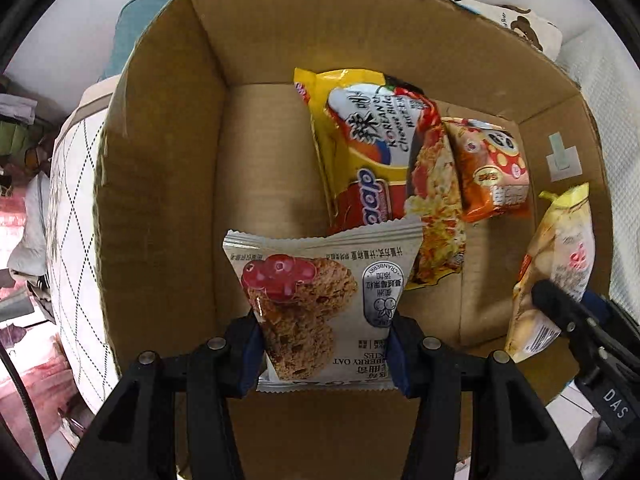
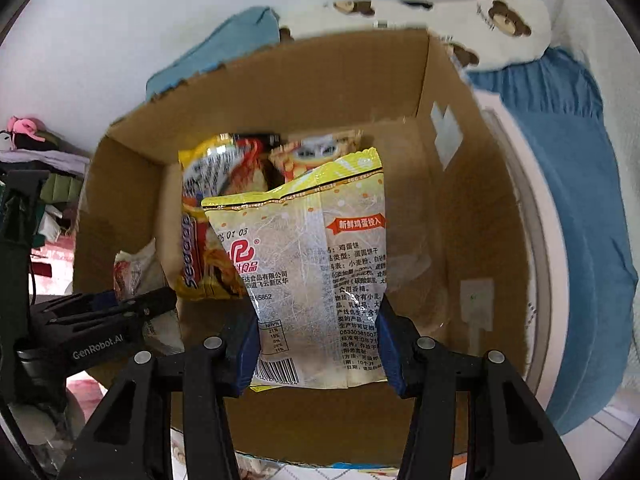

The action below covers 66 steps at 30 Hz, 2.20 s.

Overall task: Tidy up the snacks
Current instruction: 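Carry both packets into the box and release them beside the noodle pack, then lift both tools out of the box toward the remaining snacks, then grasp the Franzzi biscuit box with the left gripper while the right grasps the yellow Guoba bag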

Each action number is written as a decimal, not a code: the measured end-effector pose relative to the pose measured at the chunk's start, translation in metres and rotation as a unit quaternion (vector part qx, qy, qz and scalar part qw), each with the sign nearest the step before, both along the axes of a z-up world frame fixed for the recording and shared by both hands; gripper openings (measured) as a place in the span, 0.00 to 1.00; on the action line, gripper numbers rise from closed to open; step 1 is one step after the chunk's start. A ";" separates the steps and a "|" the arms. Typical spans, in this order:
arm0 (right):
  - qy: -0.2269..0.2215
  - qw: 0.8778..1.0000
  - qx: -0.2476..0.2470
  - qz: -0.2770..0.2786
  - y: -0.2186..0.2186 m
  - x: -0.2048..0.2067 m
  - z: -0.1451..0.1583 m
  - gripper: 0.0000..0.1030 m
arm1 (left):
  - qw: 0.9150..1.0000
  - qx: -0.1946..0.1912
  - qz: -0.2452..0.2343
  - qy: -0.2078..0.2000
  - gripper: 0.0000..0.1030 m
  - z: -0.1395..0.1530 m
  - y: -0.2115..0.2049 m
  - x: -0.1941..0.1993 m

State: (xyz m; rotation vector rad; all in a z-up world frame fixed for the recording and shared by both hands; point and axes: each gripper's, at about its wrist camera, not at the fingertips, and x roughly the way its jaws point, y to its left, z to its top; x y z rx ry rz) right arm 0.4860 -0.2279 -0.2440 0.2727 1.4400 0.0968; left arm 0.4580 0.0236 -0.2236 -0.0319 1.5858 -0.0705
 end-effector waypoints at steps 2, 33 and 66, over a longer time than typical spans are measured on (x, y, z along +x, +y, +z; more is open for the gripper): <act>0.027 1.000 0.016 0.001 0.001 0.002 -0.010 0.77 | 1.000 -0.008 0.009 -0.001 0.54 -0.002 0.005 -0.003; -0.112 0.991 -0.075 0.024 0.013 -0.068 0.076 0.94 | 0.982 -0.010 0.029 -0.186 0.93 0.107 0.005 -0.081; -0.048 0.995 -0.006 -0.087 -0.039 -0.196 0.010 0.94 | 0.993 0.009 0.049 -0.103 0.93 0.003 0.009 -0.200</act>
